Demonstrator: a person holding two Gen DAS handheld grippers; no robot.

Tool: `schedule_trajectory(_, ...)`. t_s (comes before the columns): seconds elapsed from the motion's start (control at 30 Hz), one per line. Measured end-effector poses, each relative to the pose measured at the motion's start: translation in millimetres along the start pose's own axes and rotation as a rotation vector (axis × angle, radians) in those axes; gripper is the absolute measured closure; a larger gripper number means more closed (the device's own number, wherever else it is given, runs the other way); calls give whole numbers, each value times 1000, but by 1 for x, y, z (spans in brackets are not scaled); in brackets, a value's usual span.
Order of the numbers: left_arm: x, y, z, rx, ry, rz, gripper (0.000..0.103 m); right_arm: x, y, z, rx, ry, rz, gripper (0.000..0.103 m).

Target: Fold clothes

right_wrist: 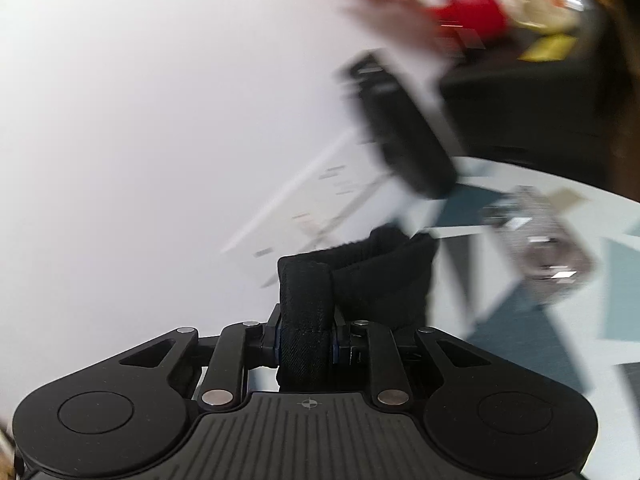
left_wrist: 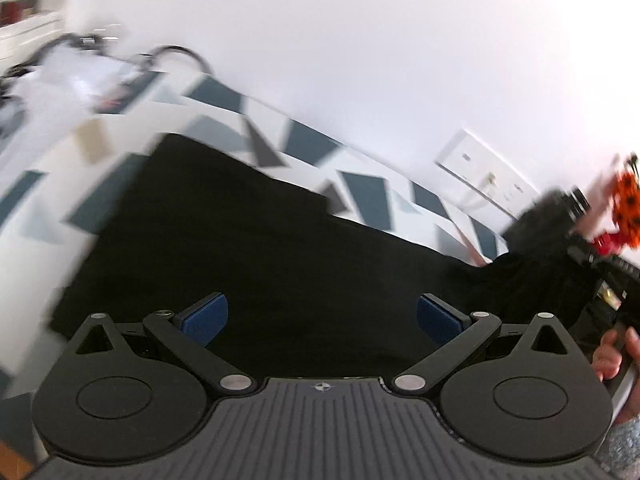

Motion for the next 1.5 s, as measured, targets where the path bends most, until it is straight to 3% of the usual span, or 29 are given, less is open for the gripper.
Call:
schedule_trajectory(0.2, 0, 52, 58, -45, 42, -40, 1, 85, 26, 141, -191, 284, 19, 85)
schedule_trajectory(0.33, 5, 82, 102, -71, 96, -53, 0, 179, 41, 205, -323, 489, 98, 85)
schedule_trajectory(0.47, 7, 100, 134, -93, 119, -48, 1, 284, 31, 224, -343, 687, 258, 84)
schedule_trajectory(0.53, 5, 104, 144, -91, 116, -42, 1, 329, 25, 224, -323, 775, 309, 83)
schedule_trajectory(0.6, 1, 106, 151, -84, 108, -33, 1, 352, 27, 225, -304, 832, 305, 82)
schedule_trajectory(0.7, -6, 101, 154, -61, 87, -13, 0, 354, 38, 228, -298, 806, 343, 67)
schedule_trajectory(0.77, -14, 92, 149, -29, 66, 3, 0, 344, 48, 229, -300, 757, 376, 44)
schedule_trajectory(0.9, -31, 62, 129, 52, 15, 58, 0, 292, 59, 215, -239, 635, 294, 43)
schedule_trajectory(1.03, -40, 16, 101, 83, -82, 139, 0, 239, 44, 166, -84, 447, 255, 40)
schedule_trajectory(1.13, -37, -23, 84, 24, -189, 216, 1, 207, 28, 113, 76, 386, 231, 39)
schedule_trajectory(1.23, -33, -47, 88, -114, -261, 254, 1, 187, 16, 70, 188, 373, 251, 33)
schedule_trajectory(1.33, -30, -61, 97, -173, -253, 275, 0, 182, -4, 44, 229, 364, 286, 26)
schedule_trajectory(1.5, -38, -57, 98, -179, -224, 278, 0, 195, -44, 43, 223, 456, 365, 24)
Point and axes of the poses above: each gripper's, at about its wrist camera, not at the fingertips, and y roughly against the way its jaws point, z to its left, x to its underside, the point moved 10 cm from there along -y, roughly the way its jaws point, and after that the axes turned 15 degrees about x, right-handed, at the moved point
